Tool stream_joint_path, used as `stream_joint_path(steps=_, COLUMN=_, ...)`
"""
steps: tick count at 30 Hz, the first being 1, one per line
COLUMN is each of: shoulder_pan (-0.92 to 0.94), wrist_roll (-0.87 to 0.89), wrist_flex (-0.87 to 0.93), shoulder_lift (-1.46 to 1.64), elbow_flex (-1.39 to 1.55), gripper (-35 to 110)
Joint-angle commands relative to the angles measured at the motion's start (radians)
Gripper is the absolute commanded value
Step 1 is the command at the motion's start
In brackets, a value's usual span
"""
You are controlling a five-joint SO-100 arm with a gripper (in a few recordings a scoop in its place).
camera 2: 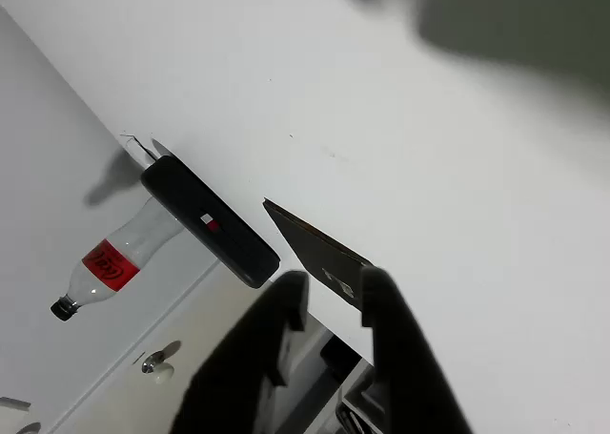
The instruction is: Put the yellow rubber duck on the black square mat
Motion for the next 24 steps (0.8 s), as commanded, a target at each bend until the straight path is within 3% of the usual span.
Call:
stream_joint_path(steps=1, shoulder_pan=-0.012, wrist_roll=-0.011, wrist_flex=0.005, shoulder_lift=0.020, elbow_flex=0.014, gripper=6)
stream_joint_path(steps=24, shoulder_pan=-0.012, wrist_roll=-0.014, wrist_flex=0.003, shoulder_lift=0.009, elbow_flex=0.012, gripper=6)
